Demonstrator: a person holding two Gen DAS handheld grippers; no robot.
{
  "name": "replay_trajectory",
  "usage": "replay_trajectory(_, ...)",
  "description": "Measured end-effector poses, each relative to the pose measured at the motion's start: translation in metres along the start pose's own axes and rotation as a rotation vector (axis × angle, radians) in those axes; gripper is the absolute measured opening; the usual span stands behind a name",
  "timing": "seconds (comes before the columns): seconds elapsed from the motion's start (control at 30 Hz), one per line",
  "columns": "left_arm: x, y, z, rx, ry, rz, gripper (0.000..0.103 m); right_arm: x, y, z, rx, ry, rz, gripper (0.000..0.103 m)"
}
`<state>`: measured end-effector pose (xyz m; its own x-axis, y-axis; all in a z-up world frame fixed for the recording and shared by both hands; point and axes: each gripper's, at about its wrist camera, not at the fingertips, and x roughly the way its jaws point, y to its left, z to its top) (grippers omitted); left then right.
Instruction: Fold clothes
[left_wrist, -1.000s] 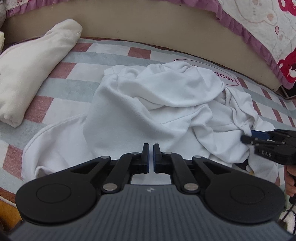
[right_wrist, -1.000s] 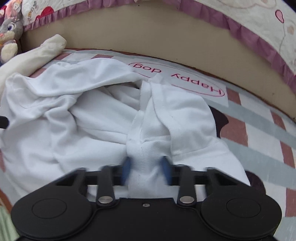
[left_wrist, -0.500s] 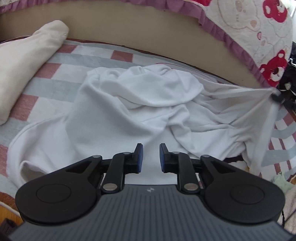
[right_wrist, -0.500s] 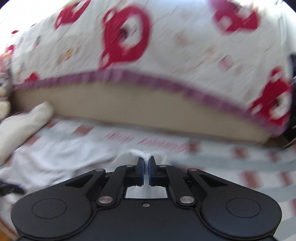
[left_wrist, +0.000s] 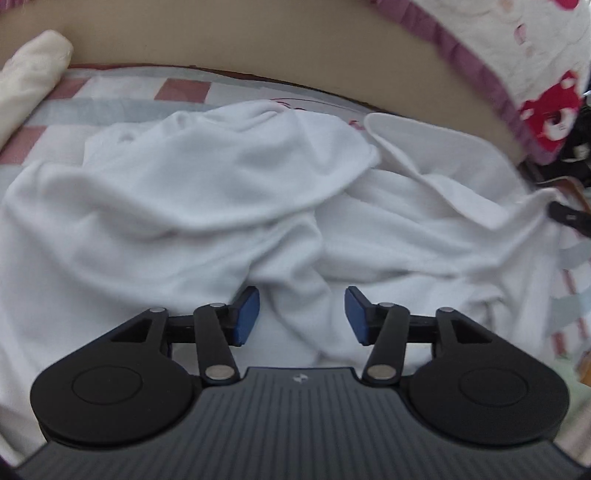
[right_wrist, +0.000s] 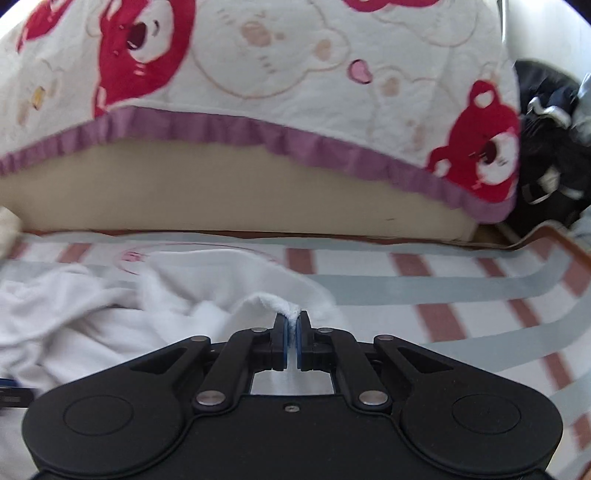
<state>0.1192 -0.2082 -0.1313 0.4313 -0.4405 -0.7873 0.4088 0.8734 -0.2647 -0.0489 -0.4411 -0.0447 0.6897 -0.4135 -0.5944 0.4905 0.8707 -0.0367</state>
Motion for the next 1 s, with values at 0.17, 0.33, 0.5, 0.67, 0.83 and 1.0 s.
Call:
replay_trajectory(0.17,0.023,-0.007,-0.001,0.086,0.005,0.150,0.008,0.007,0.005,-0.002,-0.025,-0.016,0.076,0.005)
replay_trajectory(0.33,-0.056,-0.001,-0.010,0.180,-0.233,0.226,0.007,0.011,0.012,-0.005,-0.035,0.008,0.153,0.005)
replay_trajectory(0.5,-0.139,0.033,-0.021,0.227,-0.460,0.461,0.006,0.009,0.004,0.005,0.176,0.072,0.404,0.005)
replay_trajectory(0.67,-0.211,0.069,-0.030,0.170,-0.615,0.582,0.005,-0.010,0.020,-0.002,0.311,0.150,0.752,0.005)
replay_trajectory(0.83,-0.229,0.124,-0.040,-0.017,-0.511,0.581,0.006,-0.019,0.040,-0.014,0.456,0.246,1.214,0.005)
replay_trajectory(1.0,-0.210,0.178,-0.073,-0.273,-0.175,0.384,0.007,-0.019,0.088,-0.031,0.352,0.370,1.301,0.005)
